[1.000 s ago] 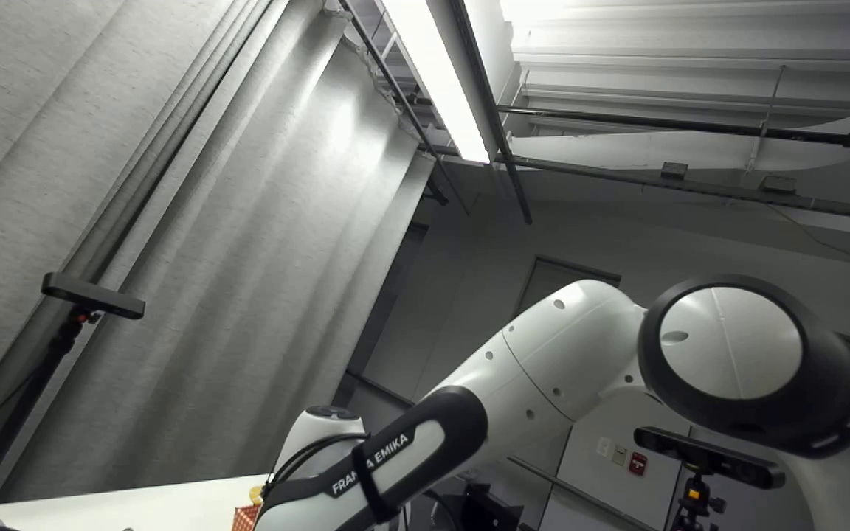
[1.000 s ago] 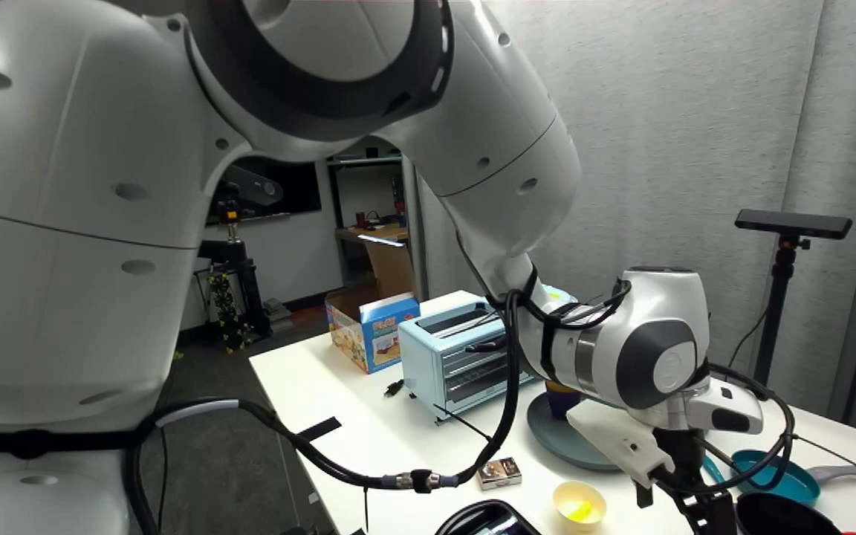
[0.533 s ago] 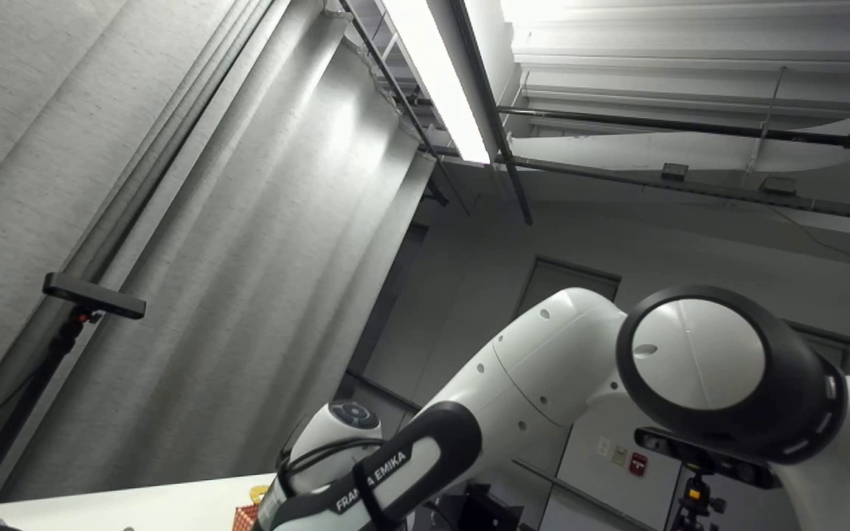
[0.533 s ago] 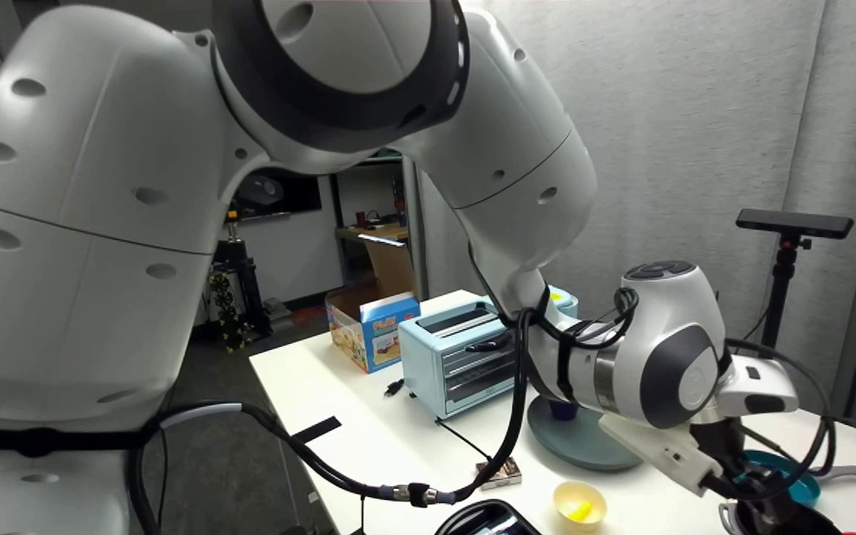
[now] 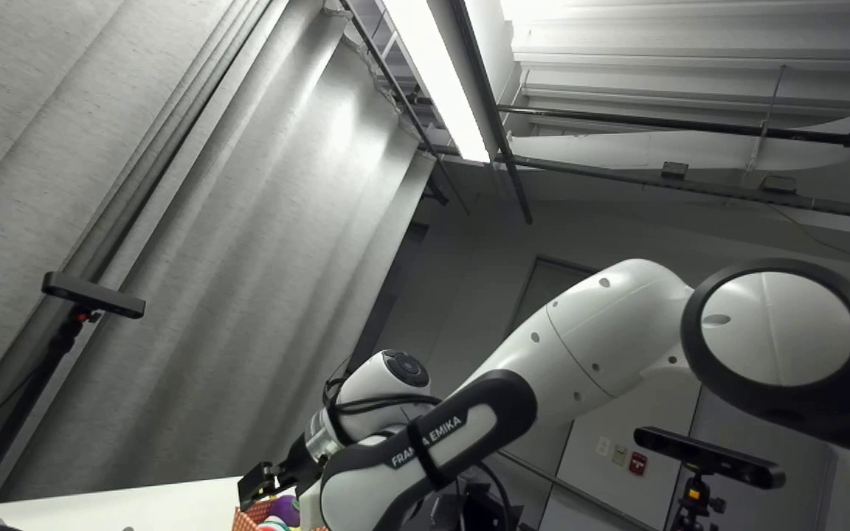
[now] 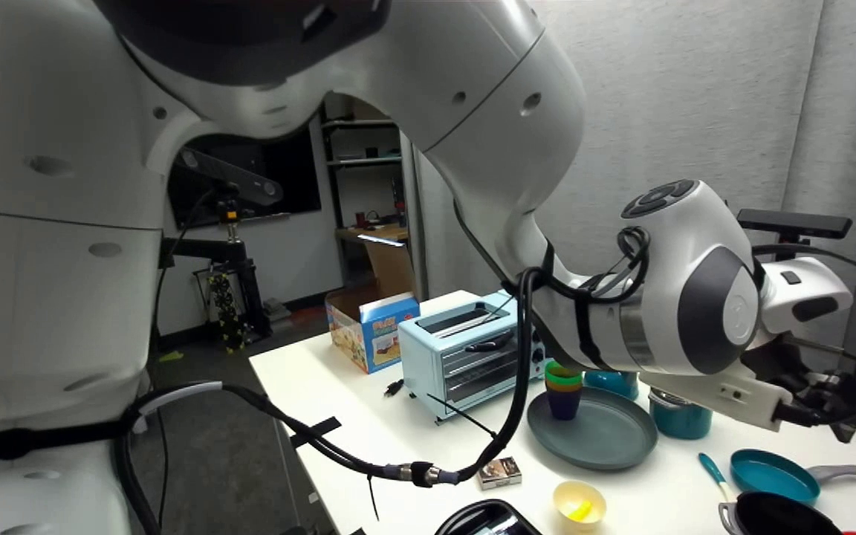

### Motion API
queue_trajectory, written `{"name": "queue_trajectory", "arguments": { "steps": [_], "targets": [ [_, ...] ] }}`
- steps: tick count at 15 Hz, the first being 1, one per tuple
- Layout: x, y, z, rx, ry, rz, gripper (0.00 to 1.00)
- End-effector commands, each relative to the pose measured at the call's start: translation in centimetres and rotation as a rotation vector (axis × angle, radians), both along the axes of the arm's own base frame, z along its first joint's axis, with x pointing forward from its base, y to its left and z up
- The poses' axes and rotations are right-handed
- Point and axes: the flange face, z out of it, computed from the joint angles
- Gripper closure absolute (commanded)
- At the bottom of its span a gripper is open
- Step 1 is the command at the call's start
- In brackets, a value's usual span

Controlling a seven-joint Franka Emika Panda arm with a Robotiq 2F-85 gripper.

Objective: Put the things in the white bowl in the pot

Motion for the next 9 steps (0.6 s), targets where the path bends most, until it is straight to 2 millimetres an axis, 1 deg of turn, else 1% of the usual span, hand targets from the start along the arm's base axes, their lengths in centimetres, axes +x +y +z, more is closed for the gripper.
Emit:
{"name": "queue_trajectory", "arguments": {
  "steps": [1, 3, 6, 7, 9],
  "targets": [
    [-3.2, 3.5, 1.0, 0.033, -0.028, 0.057, 0.0],
    [-4.0, 4.8, 1.0, 0.047, -0.03, 0.079, 0.0],
    [-5.1, 6.4, 1.0, 0.072, -0.014, 0.095, 0.0],
    [-3.4, 5.6, 0.3, 0.046, 0.002, 0.087, 0.0],
    [-4.0, 6.1, 0.3, 0.055, 0.005, 0.094, 0.0]
  ]
}}
